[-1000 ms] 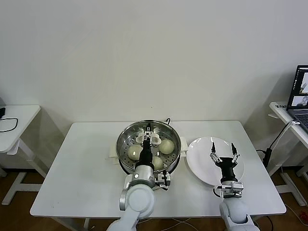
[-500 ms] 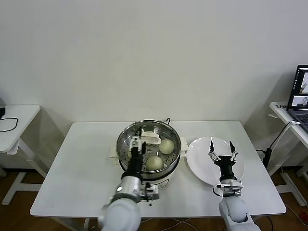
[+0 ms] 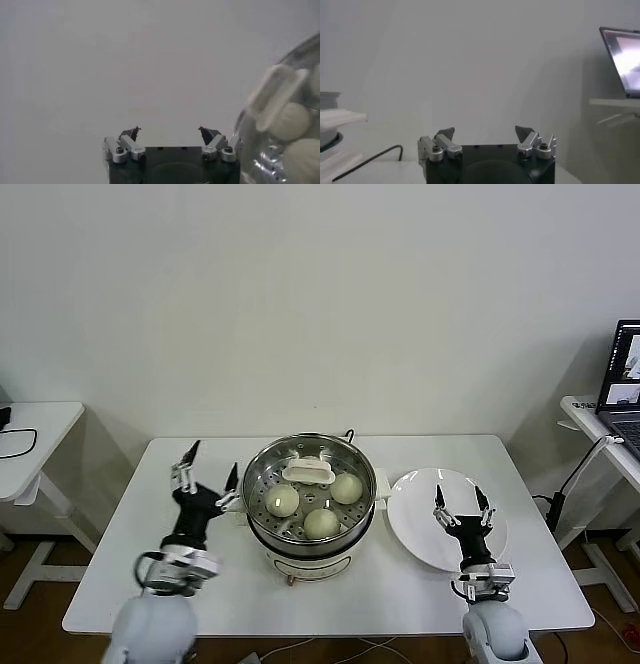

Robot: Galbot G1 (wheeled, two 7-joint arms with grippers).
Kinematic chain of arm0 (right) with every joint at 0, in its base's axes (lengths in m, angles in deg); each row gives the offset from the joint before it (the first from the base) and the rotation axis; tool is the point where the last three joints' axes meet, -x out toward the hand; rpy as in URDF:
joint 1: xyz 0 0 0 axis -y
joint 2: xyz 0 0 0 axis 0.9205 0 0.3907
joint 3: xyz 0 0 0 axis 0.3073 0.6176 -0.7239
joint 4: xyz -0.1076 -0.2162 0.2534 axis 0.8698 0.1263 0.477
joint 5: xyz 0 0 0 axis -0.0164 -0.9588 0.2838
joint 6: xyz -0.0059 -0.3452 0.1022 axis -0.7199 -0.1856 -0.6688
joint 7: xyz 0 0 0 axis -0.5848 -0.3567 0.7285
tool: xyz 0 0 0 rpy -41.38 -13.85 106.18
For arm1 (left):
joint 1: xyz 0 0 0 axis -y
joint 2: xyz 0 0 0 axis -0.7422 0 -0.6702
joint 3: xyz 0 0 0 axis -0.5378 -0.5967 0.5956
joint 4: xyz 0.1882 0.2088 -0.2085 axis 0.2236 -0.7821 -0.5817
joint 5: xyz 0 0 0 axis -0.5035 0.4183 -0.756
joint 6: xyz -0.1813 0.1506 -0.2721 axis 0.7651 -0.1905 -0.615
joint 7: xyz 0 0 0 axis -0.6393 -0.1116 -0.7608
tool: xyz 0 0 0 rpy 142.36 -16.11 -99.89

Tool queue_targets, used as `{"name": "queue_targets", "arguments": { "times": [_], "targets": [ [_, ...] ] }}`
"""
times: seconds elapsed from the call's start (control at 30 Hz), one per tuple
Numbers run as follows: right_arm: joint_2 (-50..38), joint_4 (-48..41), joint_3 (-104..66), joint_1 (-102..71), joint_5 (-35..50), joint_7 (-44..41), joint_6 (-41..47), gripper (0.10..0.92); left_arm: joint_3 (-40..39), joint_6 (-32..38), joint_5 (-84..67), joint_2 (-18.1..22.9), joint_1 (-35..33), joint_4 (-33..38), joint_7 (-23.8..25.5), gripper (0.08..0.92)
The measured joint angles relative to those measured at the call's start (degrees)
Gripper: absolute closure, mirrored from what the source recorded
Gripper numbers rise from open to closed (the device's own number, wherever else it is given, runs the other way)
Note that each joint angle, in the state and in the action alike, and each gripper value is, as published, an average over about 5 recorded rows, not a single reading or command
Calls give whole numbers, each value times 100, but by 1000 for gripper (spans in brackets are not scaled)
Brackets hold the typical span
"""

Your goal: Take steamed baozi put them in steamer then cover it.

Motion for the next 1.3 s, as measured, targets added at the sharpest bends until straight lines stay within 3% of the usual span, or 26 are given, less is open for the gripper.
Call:
{"name": "queue_targets", "arguments": {
  "times": [0.2,0.47,1.3],
  "targets": [
    [-35,108,9,-173,245,-123,66,203,611,952,-1657,-50,-90,-783,-38,177],
    [-42,132,68,-326,354,-199,84,203,935,1713,-2704,-69,-153,-1351,-29,177],
    [47,204,97,-385,397,-246,101,203,1097,2257,-3531,-138,-182,-1880,-21,177]
  ]
}}
